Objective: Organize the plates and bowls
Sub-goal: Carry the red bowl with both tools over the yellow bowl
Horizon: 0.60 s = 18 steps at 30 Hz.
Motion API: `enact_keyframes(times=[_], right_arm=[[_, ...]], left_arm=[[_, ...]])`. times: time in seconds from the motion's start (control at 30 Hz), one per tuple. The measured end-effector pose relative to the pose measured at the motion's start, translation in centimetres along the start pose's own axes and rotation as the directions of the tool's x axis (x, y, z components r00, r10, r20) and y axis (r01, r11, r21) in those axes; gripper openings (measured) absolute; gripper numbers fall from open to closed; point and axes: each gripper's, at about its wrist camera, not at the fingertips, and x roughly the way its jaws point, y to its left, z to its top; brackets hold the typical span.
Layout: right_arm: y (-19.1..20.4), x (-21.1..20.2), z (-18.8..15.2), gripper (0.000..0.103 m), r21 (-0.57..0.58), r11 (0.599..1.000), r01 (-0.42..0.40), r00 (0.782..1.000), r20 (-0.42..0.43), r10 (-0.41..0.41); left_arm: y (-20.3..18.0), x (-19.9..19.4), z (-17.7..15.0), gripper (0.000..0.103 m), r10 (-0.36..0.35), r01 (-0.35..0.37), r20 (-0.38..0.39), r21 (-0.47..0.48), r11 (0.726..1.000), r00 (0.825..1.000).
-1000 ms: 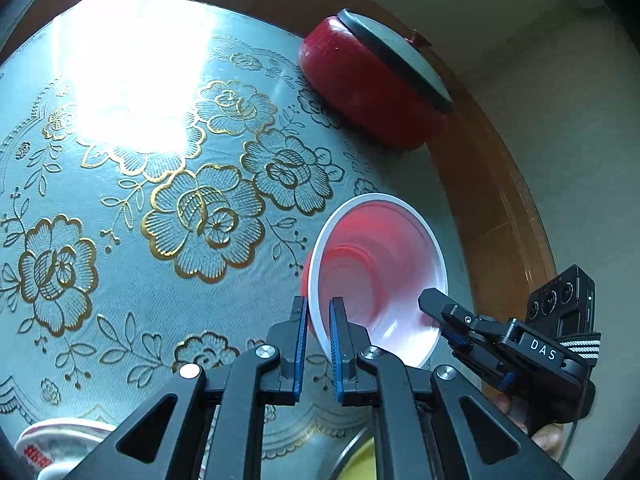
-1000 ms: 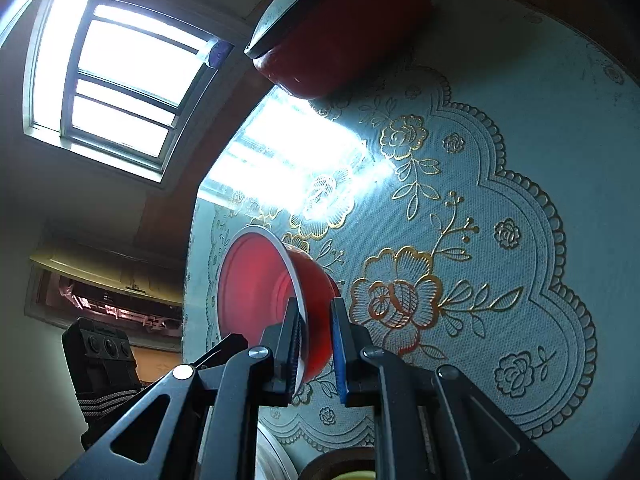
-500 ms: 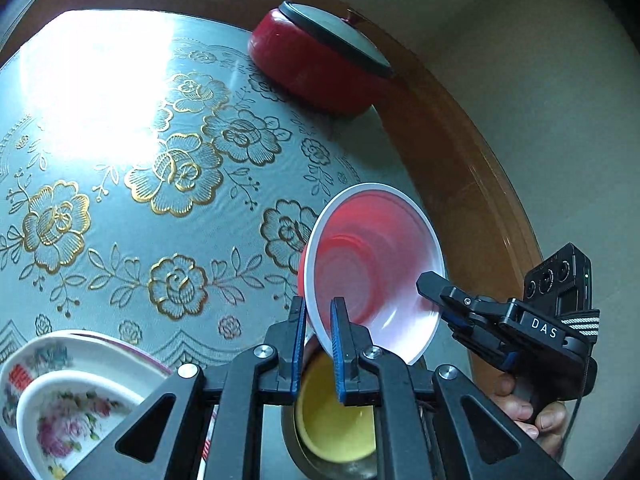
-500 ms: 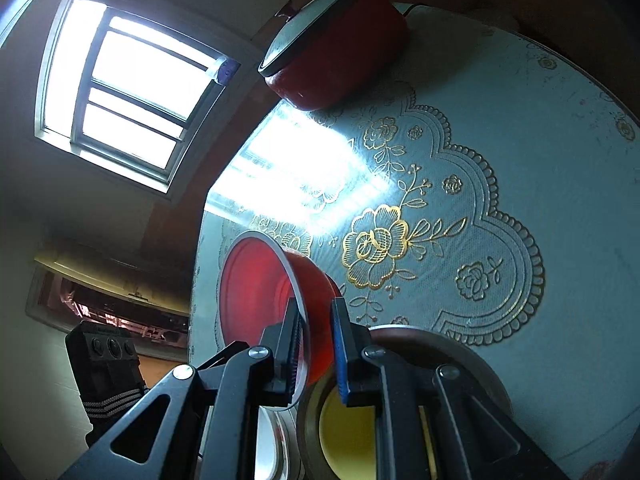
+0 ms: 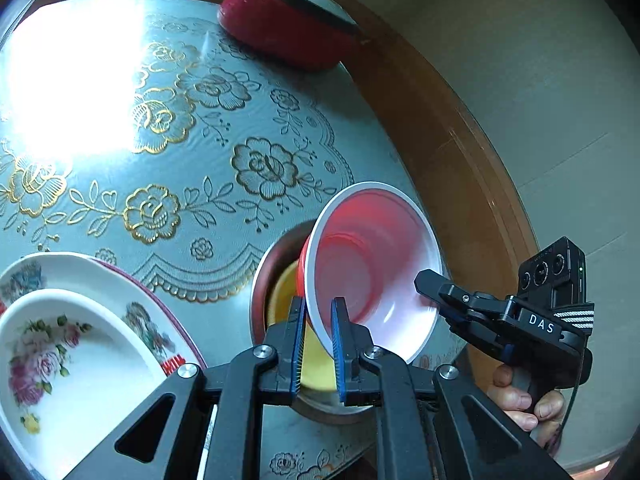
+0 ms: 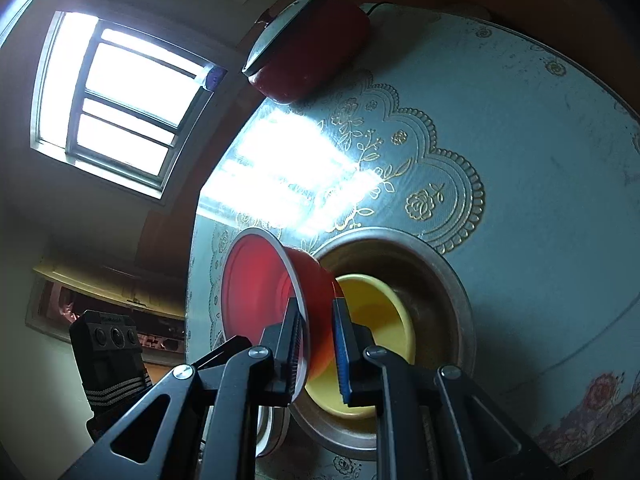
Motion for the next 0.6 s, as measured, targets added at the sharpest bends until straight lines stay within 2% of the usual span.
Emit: enact_keyframes(times=[0.3, 0.43, 0.6], right_arm=[[-2.2, 1.3, -1.7, 0.016, 0.059, 0.997, 0.044, 0.998, -0.056, -0.041], [-2.7, 1.6, -1.8, 0.022, 0.057, 0.995, 0.079, 0.995, -0.062, -0.075], [-2.9, 1.2, -1.7, 0.022, 0.036, 0.993, 0.108, 0.993, -0.05, -0.106]], left_arm=[[1.0, 2.4, -1.8, 0.011, 0.025, -0.025, -0.078, -0.009, 1.0, 0.997], [1.1, 2.7, -2.0, 0.011, 0.035, -0.035, -0.078, 0.003, 0.999, 0.996], [0.9, 2.8, -2.0, 0.011, 0.055, -0.054, -0.065, 0.029, 0.998, 0.996]])
